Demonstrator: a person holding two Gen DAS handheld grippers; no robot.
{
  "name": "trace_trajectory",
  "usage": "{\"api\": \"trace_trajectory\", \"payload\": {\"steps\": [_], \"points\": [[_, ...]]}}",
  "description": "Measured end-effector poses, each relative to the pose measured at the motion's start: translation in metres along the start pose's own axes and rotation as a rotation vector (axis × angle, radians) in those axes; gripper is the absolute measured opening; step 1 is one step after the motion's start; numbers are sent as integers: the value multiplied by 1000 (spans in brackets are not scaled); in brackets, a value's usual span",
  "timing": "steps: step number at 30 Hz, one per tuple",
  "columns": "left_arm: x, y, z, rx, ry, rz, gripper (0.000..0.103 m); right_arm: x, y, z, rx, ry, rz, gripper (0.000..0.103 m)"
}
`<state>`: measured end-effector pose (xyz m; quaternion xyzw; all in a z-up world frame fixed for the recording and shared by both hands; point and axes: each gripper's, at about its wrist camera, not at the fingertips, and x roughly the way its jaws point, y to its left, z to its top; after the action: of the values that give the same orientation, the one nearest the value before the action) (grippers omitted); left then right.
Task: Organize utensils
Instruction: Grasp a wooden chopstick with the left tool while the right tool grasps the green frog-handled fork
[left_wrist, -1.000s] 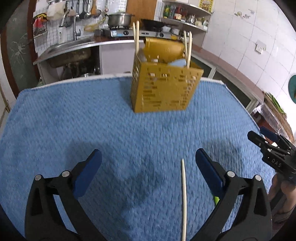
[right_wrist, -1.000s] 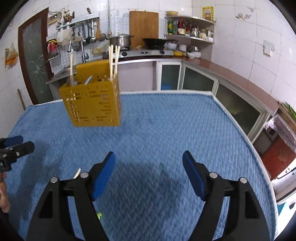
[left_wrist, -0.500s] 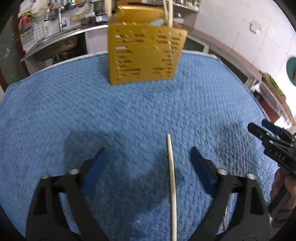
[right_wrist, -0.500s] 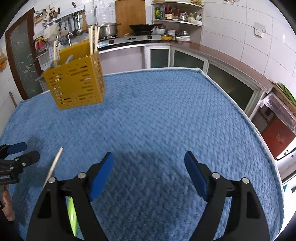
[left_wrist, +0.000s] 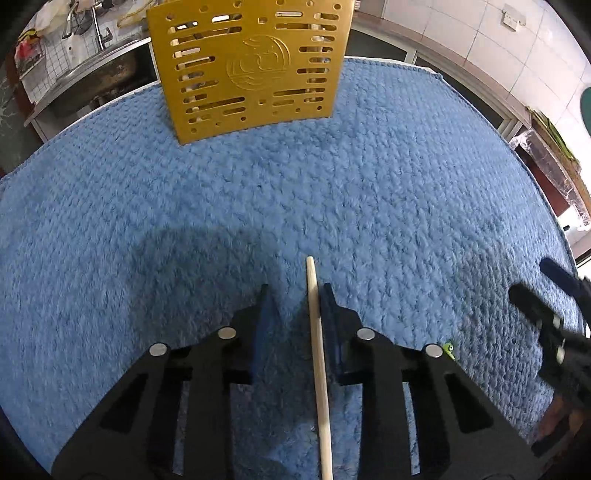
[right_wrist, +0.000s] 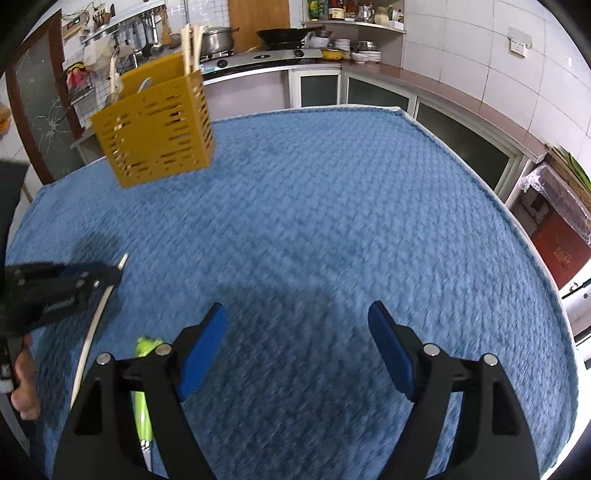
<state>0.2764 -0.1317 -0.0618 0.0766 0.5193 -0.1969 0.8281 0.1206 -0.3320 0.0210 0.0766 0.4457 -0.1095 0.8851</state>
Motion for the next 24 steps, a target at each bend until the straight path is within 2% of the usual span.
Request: {"api": "trace_trajectory", "payload": {"steps": [3, 7, 11, 17, 19, 21, 24], "points": [[1, 4, 2, -15, 2, -16, 12, -3, 11, -7, -13, 20, 27, 78], [1, 6, 3, -14, -2, -33, 6, -6, 33, -13, -52, 46, 60, 78], [-7, 8, -3, -3, -22, -17, 0, -4, 48, -17, -68, 66, 80, 78], [-19, 24, -13, -21, -39, 3, 0, -6, 66, -22, -91, 75, 101, 77], [-20, 31, -15, -51, -34, -16, 0, -2, 71, -24, -99, 91, 103, 72], [-21, 32, -13, -63, -34, -36, 0, 3, 74, -26, -104, 114, 110, 55], [-24, 24, -10, -41, -41, -40, 0, 6, 76, -27, -103, 133, 122, 48]]}}
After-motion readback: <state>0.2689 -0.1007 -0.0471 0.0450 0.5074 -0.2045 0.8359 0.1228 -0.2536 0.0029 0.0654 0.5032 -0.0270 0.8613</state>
